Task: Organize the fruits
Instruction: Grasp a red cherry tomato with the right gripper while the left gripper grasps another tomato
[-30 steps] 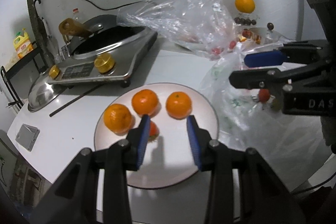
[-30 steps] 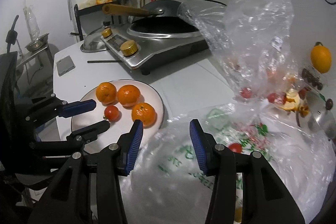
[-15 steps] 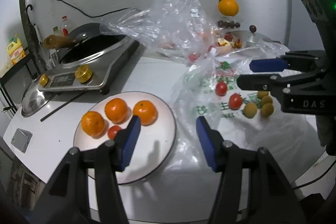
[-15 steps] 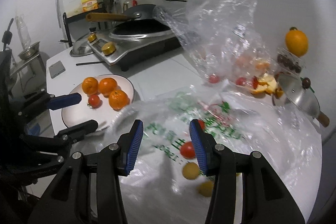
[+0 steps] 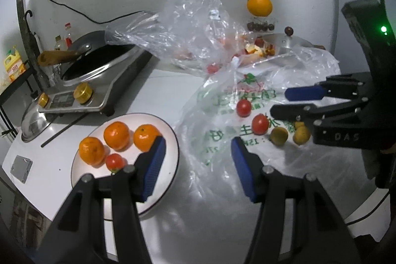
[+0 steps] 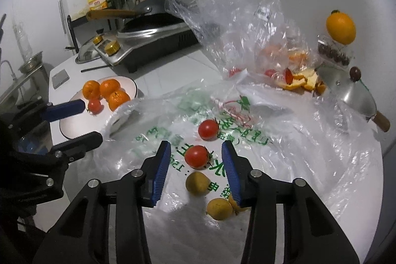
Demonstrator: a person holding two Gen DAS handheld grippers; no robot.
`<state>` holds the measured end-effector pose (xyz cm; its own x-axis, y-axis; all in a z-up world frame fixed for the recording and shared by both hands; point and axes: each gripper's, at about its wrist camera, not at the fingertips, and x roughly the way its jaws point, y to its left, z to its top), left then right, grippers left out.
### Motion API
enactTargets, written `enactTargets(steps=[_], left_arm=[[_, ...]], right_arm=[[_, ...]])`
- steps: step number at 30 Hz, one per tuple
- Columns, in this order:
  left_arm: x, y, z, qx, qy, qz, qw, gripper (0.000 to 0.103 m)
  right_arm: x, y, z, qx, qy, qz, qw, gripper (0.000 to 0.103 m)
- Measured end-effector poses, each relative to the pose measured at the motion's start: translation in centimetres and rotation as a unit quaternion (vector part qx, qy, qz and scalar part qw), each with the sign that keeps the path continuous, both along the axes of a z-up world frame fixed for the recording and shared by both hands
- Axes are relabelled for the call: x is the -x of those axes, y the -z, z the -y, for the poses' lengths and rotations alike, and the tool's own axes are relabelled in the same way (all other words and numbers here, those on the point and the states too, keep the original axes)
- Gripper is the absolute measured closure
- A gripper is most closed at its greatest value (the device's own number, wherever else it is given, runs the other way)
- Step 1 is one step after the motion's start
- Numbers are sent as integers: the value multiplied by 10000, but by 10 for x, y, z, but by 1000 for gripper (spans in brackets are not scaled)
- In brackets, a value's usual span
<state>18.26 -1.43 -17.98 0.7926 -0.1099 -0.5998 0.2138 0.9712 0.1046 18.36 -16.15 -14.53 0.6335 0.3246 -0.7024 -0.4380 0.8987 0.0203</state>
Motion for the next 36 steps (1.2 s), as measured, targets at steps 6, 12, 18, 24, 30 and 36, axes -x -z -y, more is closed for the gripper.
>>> enactTargets(steps=[6,12,18,24,30,36], left_arm=[[-10,7,1,13,2,-113,9999,46],[-18,9,2,18,13,-144,9999,46],[-25,10,3,20,42,-165,9999,46],[-30,9,10,-13,114,-197,9997,46],[-34,7,27,-125,233,-179,9995,46],[-42,8,43,-196,278,-207,9992,46]], right_arm=[[-14,22,-6,82,-112,-394,9991,60],[-29,35,-8,43,-95,-636,9979,60],[-40,45,-10,42,-100,-836,9964,60],[-41,44,-10,-20,-140,-809,9966,72],[-38,30,4,-151,-68,-606,9980,72],[-35,19,29,-228,104,-424,9988,72]])
